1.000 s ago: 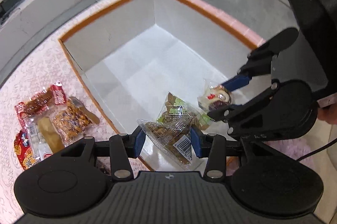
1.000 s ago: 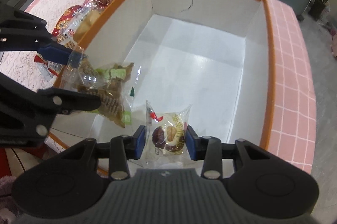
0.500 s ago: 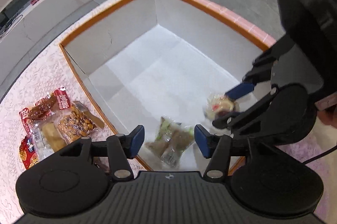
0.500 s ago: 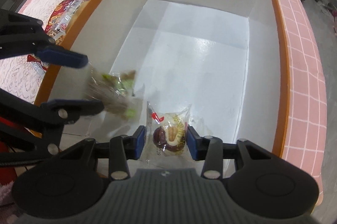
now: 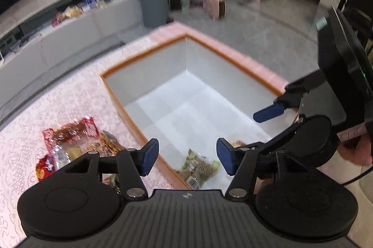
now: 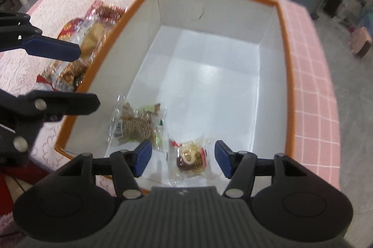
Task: Organize snacks
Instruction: 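Open both tools to drop the bags into the box, then grasp the striped fries bag with the left tool while the right tool grasps the dark green packet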
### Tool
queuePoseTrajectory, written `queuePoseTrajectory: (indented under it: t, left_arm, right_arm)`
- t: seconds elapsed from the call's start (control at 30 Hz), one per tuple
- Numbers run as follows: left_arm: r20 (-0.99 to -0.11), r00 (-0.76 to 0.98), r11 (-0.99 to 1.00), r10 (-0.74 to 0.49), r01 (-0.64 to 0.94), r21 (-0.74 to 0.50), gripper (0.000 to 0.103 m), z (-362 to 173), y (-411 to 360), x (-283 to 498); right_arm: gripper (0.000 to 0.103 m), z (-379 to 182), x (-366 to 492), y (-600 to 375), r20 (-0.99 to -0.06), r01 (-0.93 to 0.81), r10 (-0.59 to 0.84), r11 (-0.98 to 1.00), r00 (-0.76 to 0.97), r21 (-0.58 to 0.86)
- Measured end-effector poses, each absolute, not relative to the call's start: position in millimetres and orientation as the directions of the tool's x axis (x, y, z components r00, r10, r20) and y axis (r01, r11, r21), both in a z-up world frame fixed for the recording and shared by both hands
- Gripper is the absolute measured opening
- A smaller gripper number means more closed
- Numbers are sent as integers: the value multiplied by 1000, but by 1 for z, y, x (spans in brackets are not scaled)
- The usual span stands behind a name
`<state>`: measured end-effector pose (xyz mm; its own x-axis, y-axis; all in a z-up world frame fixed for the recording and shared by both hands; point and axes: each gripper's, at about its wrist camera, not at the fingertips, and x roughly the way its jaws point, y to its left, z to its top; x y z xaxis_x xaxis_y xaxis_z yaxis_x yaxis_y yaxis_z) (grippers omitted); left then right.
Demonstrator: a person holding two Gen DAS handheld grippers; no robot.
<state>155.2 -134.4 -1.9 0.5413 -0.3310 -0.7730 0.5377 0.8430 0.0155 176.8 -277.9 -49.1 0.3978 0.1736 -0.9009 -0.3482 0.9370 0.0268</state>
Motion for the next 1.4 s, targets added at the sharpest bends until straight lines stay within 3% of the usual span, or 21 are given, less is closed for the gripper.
queuePoseTrajectory:
  t: [0.33, 0.63, 1.03, 1.2, 1.4]
  left_arm:
    - [-660, 691, 903, -297, 428, 42, 67, 16, -81, 120]
    - [-638, 729, 953, -246, 301, -24, 67, 5, -19, 102]
    - [-685, 705, 983, -183, 150, -108, 67, -32, 50, 87]
    - [-675, 723, 988, -144, 144, -56, 66, -46, 57, 76]
    - [-621, 770, 989, -146, 99, -109, 66, -58, 69, 75]
  right_arm:
    - [63, -19, 127, -229, -757, -263, 134, 963, 639, -52]
    - [63, -15, 97, -164, -662, -247, 167, 969, 730, -28]
    - [63, -36, 81, -120, -650, -236, 206, 971, 732, 43]
    - [63, -51, 79, -103, -649, -266, 234, 963, 724, 50]
    - [63, -63, 81, -89, -659, -293, 229, 956, 717, 14]
